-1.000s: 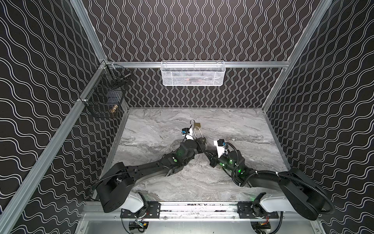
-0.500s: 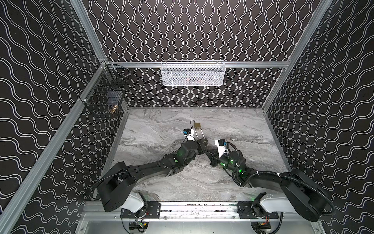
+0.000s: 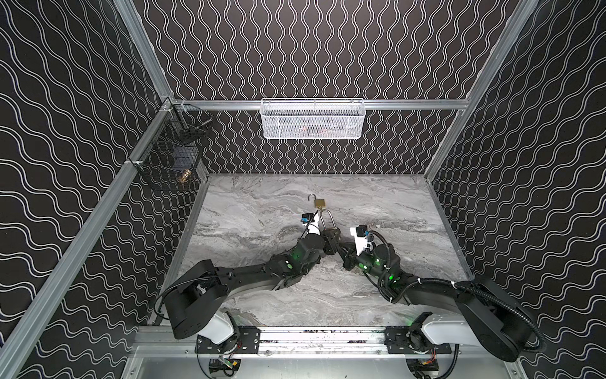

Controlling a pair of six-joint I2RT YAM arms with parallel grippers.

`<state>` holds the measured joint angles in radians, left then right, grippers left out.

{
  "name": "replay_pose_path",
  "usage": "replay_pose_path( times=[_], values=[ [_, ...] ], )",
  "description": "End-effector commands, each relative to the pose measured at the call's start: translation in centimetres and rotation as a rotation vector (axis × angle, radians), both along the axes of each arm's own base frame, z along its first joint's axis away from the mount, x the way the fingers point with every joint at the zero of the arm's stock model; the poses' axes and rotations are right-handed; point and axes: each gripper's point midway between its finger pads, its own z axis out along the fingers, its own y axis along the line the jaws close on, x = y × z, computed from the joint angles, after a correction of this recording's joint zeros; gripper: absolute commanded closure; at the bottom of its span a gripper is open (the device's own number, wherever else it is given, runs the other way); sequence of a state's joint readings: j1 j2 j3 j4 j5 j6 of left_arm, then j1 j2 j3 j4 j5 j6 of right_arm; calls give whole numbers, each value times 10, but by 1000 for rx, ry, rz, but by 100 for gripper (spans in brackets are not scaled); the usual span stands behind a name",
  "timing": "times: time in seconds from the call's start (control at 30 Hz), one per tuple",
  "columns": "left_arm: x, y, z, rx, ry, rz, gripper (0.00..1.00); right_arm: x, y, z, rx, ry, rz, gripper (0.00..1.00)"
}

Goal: Unlock with the key
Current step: 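Push the key into the padlock's keyhole with the right gripper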

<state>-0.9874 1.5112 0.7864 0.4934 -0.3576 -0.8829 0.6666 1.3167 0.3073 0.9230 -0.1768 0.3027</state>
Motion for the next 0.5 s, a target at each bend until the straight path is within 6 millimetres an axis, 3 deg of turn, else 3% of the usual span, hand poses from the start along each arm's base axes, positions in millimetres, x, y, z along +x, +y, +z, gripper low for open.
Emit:
replay_pose_path(
  times=[0.0,0.47],
  values=[
    [-2,-7,8,-15,-25,-29,100,5,-4,14,33,-44,-31,100],
    [-14,-2,8,-25,-50,-80,100,2,-3,17,68,-39,10,100]
  ],
)
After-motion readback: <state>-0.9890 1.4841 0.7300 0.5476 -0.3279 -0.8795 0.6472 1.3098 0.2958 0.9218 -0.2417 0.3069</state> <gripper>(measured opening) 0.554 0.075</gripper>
